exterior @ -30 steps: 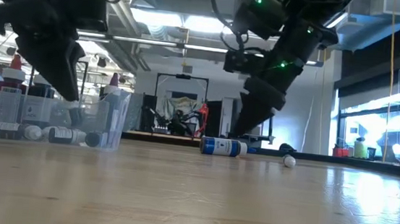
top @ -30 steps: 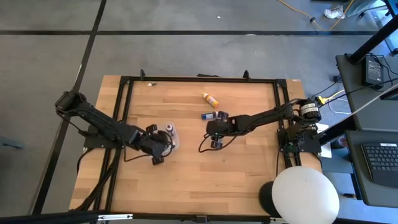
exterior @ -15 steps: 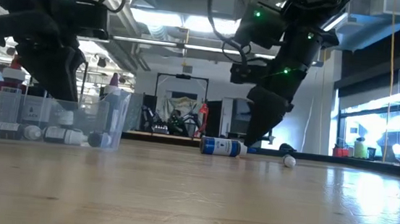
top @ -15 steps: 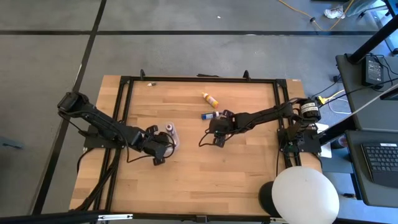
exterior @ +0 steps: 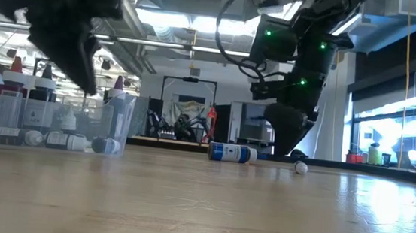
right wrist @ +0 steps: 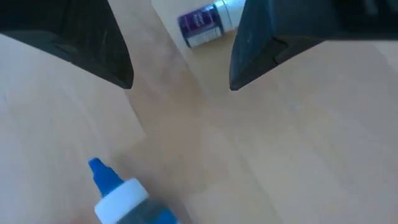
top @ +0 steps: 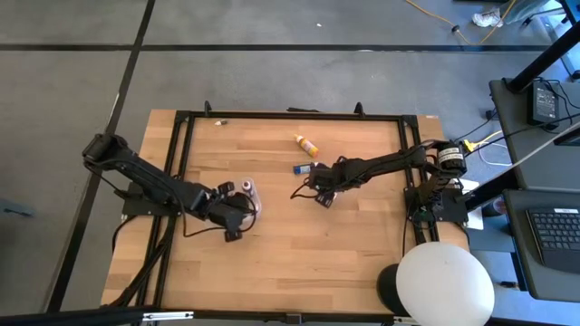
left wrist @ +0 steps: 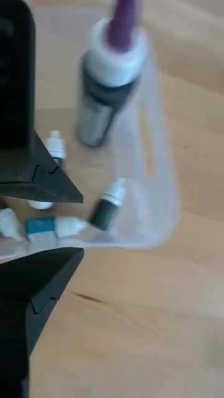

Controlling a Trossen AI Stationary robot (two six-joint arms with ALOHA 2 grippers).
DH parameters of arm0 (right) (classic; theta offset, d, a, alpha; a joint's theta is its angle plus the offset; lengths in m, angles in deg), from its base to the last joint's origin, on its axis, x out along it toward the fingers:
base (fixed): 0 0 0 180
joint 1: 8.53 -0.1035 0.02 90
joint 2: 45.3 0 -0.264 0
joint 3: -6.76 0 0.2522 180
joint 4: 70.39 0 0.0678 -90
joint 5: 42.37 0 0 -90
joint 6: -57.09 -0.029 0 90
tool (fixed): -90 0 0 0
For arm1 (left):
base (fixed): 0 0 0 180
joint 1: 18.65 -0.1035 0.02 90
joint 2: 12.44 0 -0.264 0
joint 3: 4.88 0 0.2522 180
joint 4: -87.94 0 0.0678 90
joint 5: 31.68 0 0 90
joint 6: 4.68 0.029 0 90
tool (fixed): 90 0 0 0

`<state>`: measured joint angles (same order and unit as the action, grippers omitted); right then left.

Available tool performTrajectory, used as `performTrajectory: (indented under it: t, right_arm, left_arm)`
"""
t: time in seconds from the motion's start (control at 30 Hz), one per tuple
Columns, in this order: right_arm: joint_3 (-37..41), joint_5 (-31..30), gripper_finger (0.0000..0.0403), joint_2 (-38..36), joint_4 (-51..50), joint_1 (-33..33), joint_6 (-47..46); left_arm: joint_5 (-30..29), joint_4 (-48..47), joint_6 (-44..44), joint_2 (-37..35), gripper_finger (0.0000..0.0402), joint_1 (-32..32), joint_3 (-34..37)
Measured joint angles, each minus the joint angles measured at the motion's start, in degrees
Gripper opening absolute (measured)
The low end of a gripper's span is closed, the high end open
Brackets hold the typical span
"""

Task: Pick & Place food coloring
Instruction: Put the small purple food coloring bottle into the transparent bin

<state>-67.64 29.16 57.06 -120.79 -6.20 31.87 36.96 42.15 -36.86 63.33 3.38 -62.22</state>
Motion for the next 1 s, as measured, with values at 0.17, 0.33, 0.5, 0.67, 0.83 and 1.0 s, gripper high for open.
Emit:
performTrajectory:
  t: [0.17, 0.33, 0.5, 0.67, 0.83, 1.0]
  right_arm:
    - [0.00, -5.05, 0.0272, 0.00, -0.10, -0.34, 1.14]
    - [-0.63, -5.87, 0.0272, 0.00, -5.78, -0.35, -6.79]
    - [-1.53, -5.89, 0.0272, 0.00, -11.77, -0.35, -18.67]
    - [-1.55, -5.45, 0.0272, 0.00, -11.18, -0.35, -27.34]
    - [-0.95, -2.04, 0.0272, -0.02, -9.63, -0.35, -32.44]
    - [2.16, 1.78, 0.0272, -0.02, -3.77, -0.59, -33.34]
  left_arm:
    - [-2.21, 1.71, 6.18, -1.12, 0.0121, 0.00, -1.59]
    - [-6.69, 4.61, 10.14, -1.36, 0.0119, 0.00, -1.59]
    - [-10.45, 7.03, 15.09, -1.36, 0.0123, 0.00, -1.59]
    - [-10.65, 8.11, 18.12, -1.36, 0.0120, -0.02, -1.59]
    - [-10.63, 8.00, 18.06, -1.36, 0.0119, -0.01, -1.59]
    - [-10.59, 7.89, 18.01, -1.36, 0.0123, 0.00, -1.59]
